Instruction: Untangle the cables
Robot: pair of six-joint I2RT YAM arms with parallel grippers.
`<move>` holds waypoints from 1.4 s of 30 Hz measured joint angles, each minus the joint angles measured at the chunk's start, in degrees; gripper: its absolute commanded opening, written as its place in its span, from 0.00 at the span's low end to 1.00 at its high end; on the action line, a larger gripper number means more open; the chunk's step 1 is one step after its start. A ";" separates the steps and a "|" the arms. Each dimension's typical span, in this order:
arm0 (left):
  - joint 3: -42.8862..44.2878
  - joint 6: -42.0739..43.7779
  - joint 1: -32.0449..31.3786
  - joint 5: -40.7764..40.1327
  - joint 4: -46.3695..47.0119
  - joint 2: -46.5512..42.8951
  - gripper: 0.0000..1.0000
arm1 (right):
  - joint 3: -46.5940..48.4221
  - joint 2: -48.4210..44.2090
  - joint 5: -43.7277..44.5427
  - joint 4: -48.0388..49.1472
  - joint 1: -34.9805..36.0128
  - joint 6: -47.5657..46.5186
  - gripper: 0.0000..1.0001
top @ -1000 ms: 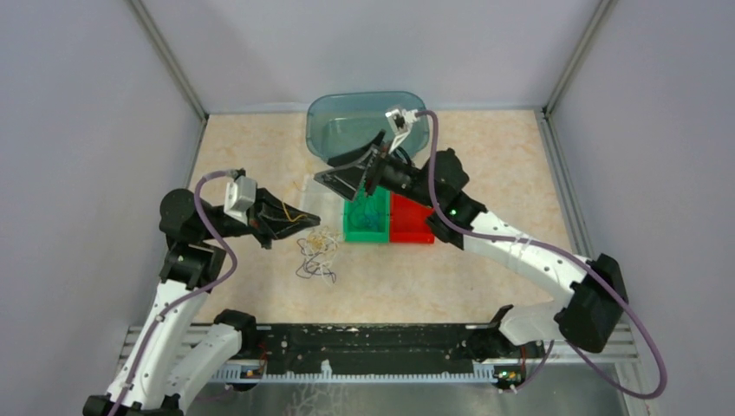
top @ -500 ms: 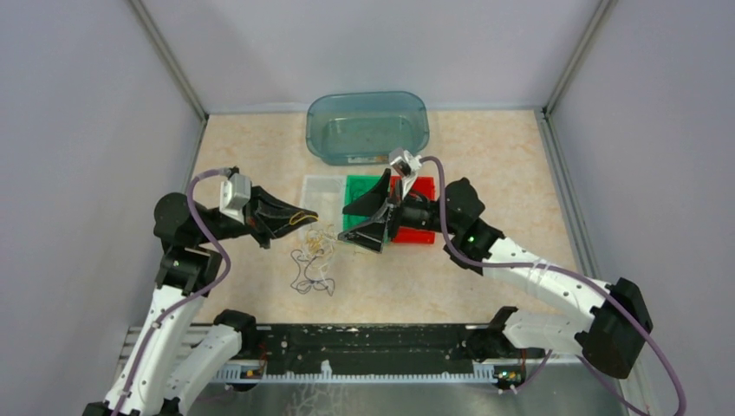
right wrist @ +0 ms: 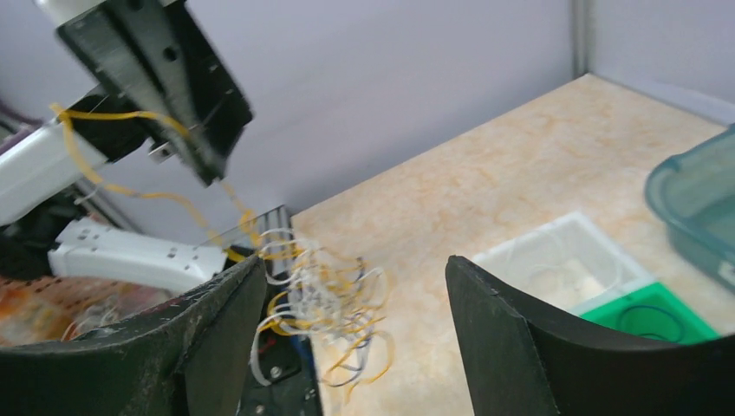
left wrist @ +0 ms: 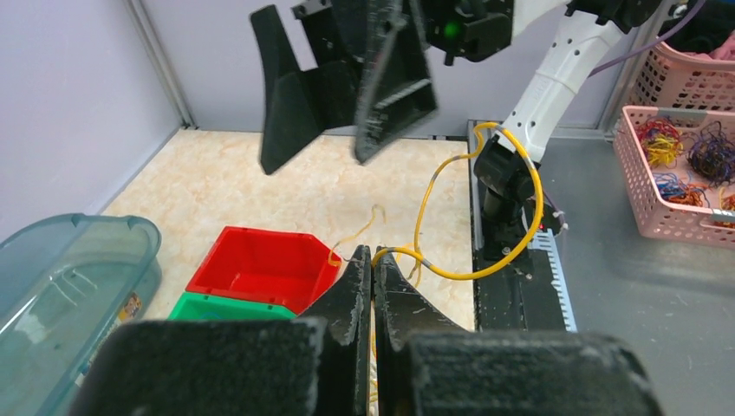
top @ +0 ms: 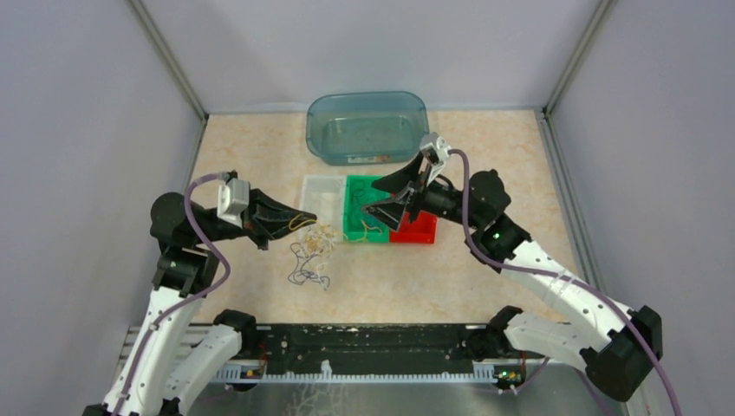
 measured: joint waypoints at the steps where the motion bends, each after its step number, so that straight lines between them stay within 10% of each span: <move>1: 0.17 0.63 0.00 0.59 -0.07 -0.15 0.00 | 0.76 0.26 0.50 -0.63 -1.05 -0.44 0.73; 25: 2.82 4.20 0.00 4.42 -2.82 0.87 0.00 | 7.26 19.69 -11.61 18.69 12.15 -3.85 0.86; 42: 2.84 3.89 0.00 4.31 -2.78 1.14 0.00 | 12.87 31.78 -10.99 30.12 18.14 4.85 0.38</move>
